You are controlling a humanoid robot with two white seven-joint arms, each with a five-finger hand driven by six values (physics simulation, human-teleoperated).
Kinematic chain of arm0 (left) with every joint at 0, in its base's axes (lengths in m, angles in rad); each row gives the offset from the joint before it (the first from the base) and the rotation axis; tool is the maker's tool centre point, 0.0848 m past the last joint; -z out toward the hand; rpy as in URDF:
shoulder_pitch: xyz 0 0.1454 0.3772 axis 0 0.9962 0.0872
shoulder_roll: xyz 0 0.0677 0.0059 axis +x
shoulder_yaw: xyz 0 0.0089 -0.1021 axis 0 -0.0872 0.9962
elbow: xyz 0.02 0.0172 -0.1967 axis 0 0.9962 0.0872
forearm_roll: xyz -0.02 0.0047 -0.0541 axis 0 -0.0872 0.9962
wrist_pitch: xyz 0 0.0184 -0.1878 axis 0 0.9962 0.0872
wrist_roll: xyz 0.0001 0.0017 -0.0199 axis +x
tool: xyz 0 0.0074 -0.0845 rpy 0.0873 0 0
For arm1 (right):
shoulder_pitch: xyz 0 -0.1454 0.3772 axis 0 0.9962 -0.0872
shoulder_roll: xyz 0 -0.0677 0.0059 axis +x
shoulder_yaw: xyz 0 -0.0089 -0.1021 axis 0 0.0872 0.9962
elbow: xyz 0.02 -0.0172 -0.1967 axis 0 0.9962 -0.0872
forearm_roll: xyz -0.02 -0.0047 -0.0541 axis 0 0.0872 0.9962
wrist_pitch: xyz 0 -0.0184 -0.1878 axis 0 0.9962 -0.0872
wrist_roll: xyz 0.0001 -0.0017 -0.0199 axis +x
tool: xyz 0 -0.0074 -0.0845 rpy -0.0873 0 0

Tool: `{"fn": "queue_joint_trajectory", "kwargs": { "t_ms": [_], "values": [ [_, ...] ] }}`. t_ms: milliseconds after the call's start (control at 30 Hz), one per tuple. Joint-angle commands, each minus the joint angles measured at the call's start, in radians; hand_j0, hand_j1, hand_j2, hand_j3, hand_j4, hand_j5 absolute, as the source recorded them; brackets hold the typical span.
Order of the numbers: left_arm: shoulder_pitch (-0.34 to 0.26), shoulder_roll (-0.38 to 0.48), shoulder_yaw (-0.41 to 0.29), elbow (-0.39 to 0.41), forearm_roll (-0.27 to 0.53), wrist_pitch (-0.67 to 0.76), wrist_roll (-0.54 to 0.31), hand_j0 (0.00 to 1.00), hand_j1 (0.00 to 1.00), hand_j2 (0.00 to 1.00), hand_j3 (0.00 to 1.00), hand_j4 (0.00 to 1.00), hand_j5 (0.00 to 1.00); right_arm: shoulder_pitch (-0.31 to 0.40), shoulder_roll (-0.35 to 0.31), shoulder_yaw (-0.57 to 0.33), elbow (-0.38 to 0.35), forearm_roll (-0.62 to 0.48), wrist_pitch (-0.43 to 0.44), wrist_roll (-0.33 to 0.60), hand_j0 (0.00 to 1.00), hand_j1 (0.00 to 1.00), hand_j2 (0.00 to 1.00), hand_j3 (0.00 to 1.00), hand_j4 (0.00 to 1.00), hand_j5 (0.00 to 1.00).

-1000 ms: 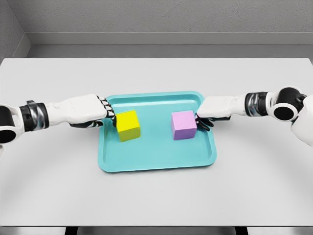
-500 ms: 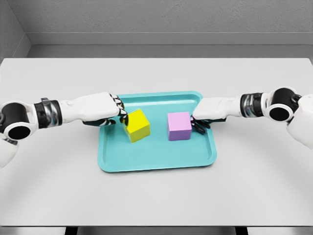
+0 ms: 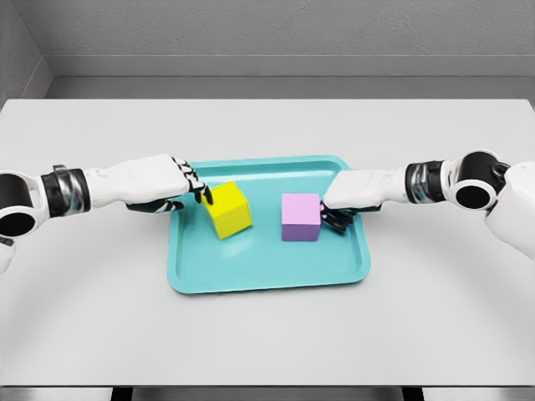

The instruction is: Push two cubes

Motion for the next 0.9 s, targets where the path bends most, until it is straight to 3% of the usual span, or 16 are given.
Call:
{"fn": "queue_joint_trajectory", "kwargs": {
  "t_ms": [0,67,100,133,433,567,600,667,700,800,867],
  "values": [
    [0.0,0.002,0.002,-0.005,0.008,0.001,0.0,0.63,0.63,0.63,0.63,0.63,0.63,0.0,0.0,0.0,-0.003,-0.009,0.002,0.001,0.1,0.1,0.1,0.1,0.1,0.1],
    [0.003,0.002,0.002,-0.015,0.009,0.001,0.0,0.81,0.81,0.81,0.81,0.81,0.81,0.0,0.0,0.0,-0.01,-0.009,0.002,0.001,0.1,0.1,0.1,0.1,0.1,0.1],
    [0.003,0.002,0.002,-0.017,0.019,0.001,0.0,0.97,0.97,0.97,0.97,0.97,0.97,0.0,0.0,0.0,-0.01,-0.009,0.002,0.001,0.1,0.1,0.1,0.1,0.1,0.1],
    [0.006,0.002,0.002,-0.017,0.022,0.001,0.0,1.0,1.0,1.0,1.0,1.0,1.0,0.0,0.0,0.0,-0.011,-0.009,0.002,0.001,0.1,0.1,0.1,0.1,0.1,0.1],
    [0.011,0.025,0.002,-0.024,0.037,0.001,0.0,1.0,1.0,1.0,1.0,1.0,1.0,0.0,0.02,0.001,-0.01,-0.009,0.002,0.001,0.1,0.1,0.1,0.1,0.1,0.1],
    [0.012,0.076,0.004,-0.044,0.086,0.001,0.0,1.0,1.0,1.0,1.0,1.0,1.0,0.0,0.009,0.004,-0.005,-0.009,0.002,0.001,0.11,0.11,0.11,0.11,0.11,0.11],
    [0.015,0.083,0.02,-0.043,0.129,0.001,0.0,1.0,1.0,1.0,1.0,1.0,1.0,-0.006,0.006,0.006,-0.002,-0.009,0.002,0.001,0.11,0.11,0.11,0.11,0.11,0.11],
    [0.04,0.085,0.059,-0.029,0.129,0.001,0.0,1.0,1.0,1.0,1.0,1.0,1.0,-0.011,-0.008,0.006,0.0,-0.009,0.002,0.001,0.11,0.11,0.11,0.11,0.11,0.11],
    [0.043,0.086,0.059,-0.009,0.125,0.001,0.0,0.8,0.8,0.8,0.8,0.8,0.8,-0.014,-0.014,0.006,0.0,-0.009,0.002,0.001,0.11,0.11,0.11,0.11,0.11,0.11],
    [0.054,0.137,0.057,0.023,0.121,0.001,0.0,0.49,0.49,0.49,0.49,0.49,0.49,-0.017,-0.048,0.027,-0.023,-0.01,0.002,0.001,0.11,0.11,0.11,0.11,0.11,0.11],
    [0.046,0.119,0.053,0.078,0.082,0.001,0.0,0.39,0.39,0.39,0.39,0.39,0.39,-0.02,-0.075,0.04,-0.074,-0.01,0.002,0.001,0.11,0.11,0.11,0.11,0.11,0.11]
  ]
}}
